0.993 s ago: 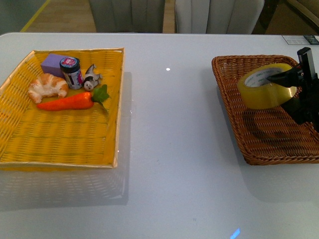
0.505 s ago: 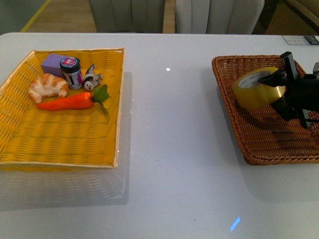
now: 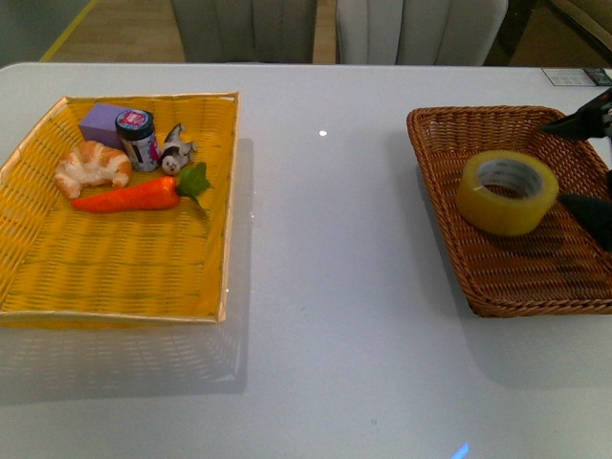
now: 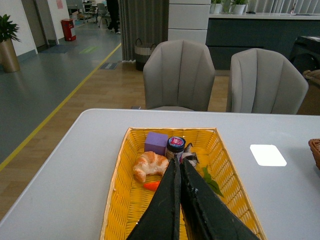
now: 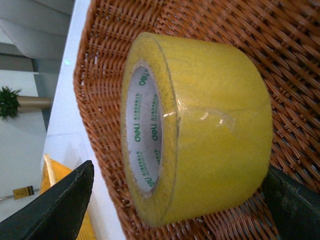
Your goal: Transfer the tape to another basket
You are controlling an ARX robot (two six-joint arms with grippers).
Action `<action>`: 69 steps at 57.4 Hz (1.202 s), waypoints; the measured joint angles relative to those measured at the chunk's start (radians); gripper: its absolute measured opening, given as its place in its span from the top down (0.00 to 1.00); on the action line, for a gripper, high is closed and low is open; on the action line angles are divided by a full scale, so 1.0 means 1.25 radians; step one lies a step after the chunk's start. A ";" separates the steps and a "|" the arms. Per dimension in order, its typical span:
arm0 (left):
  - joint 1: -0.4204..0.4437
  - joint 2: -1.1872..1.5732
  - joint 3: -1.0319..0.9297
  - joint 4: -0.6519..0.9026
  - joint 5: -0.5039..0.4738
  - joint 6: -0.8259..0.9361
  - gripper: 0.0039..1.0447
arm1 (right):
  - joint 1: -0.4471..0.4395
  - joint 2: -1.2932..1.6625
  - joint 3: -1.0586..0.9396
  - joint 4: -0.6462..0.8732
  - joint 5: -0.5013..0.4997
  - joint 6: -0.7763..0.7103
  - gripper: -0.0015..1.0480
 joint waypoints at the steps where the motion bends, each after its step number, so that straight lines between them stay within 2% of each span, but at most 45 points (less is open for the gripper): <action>1: 0.000 -0.003 0.000 -0.003 0.000 0.000 0.99 | -0.004 -0.017 -0.015 0.005 -0.005 -0.002 0.09; 7: 0.000 -0.115 0.000 -0.137 0.000 0.000 0.99 | -0.020 -0.132 -0.098 0.007 -0.019 -0.050 0.09; 22: 0.000 -0.132 0.000 -0.146 0.000 0.000 0.99 | -0.049 -0.493 -0.329 -0.042 -0.044 -0.134 0.09; 31: 0.000 -0.133 0.000 -0.146 0.000 0.000 0.99 | -0.054 -0.669 -0.424 -0.088 -0.034 -0.172 0.09; 35: 0.000 -0.133 0.000 -0.146 0.000 0.000 0.99 | -0.033 -0.654 -0.486 0.116 0.103 -0.351 0.22; 36: 0.000 -0.133 0.000 -0.146 0.000 0.000 0.99 | -0.031 -0.654 -0.494 0.136 0.114 -0.363 0.24; 38: 0.000 -0.133 0.000 -0.146 0.000 0.000 0.99 | -0.020 -0.660 -0.523 0.193 0.143 -0.474 0.30; 40: 0.000 -0.133 0.000 -0.146 0.000 0.000 0.99 | -0.009 -0.679 -0.542 0.208 0.154 -0.560 0.37; 45: 0.000 -0.133 0.000 -0.146 0.000 0.000 0.99 | 0.010 -0.740 -0.576 0.194 0.174 -0.674 0.52; 61: 0.000 -0.133 0.000 -0.146 0.000 0.000 0.99 | 0.053 -0.924 -0.649 0.080 0.216 -0.750 0.99; 66: 0.000 -0.133 0.000 -0.146 0.000 0.000 0.99 | 0.093 -0.985 -0.664 0.033 0.276 -0.755 0.98; 69: 0.000 -0.133 0.000 -0.146 0.000 0.000 0.99 | 0.113 -1.025 -0.673 0.002 0.278 -0.756 0.98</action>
